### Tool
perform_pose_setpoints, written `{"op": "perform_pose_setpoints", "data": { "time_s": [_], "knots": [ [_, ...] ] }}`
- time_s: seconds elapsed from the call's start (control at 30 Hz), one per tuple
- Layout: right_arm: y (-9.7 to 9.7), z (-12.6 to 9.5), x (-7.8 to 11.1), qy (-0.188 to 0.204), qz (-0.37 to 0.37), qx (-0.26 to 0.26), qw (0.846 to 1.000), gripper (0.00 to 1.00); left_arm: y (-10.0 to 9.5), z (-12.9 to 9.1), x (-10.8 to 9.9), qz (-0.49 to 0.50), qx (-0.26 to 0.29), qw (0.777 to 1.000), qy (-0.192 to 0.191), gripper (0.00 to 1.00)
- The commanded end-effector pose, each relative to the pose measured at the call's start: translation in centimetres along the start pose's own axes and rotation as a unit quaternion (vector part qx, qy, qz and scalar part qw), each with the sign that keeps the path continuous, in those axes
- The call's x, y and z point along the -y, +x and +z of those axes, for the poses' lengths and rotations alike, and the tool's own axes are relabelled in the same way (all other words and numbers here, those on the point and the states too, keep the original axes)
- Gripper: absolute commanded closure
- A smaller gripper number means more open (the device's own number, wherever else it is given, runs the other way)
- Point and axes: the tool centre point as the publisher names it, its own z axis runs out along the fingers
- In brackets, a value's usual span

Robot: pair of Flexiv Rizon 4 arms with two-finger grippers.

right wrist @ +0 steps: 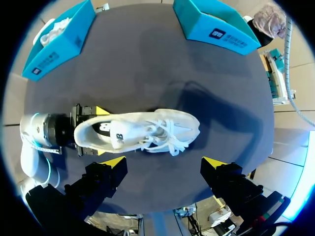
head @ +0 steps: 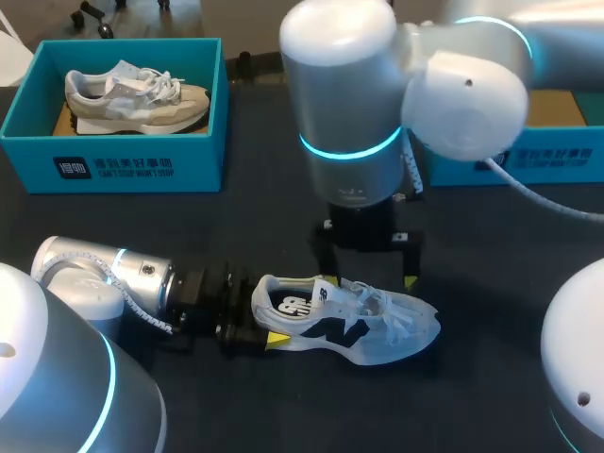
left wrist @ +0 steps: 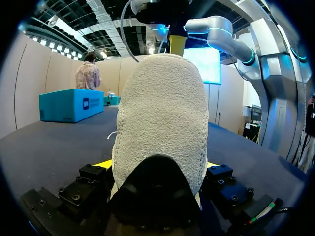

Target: Take the shoe out of the shoebox, open the shoe tongue, remove and reinsert the insole, then place the shoe into the shoebox

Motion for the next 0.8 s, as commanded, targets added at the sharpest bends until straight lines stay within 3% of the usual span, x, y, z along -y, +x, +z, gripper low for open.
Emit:
{"op": "perform_pose_setpoints", "data": {
  "time_s": [0.03,0.27,0.57,0.8],
  "knots": [
    [2.4,0.9,0.3,-0.003,0.034,0.08,0.996,0.0,0.1,-0.2,0.0,0.0,0.0,1.0,-0.001,1.0],
    [4.1,1.4,0.4,-0.001,0.05,0.102,0.994,0.0,0.1,-0.2,0.0,0.0,0.0,1.0,-0.001,1.0],
    [6.0,2.1,0.3,-0.022,0.016,0.096,0.995,0.0,0.1,-0.2,0.0,0.0,0.0,1.0,-0.001,1.0],
    [7.2,2.6,0.2,-0.041,-0.004,0.12,0.992,0.0,0.1,-0.2,0.0,0.0,0.0,1.0,-0.001,1.0]
  ]
}}
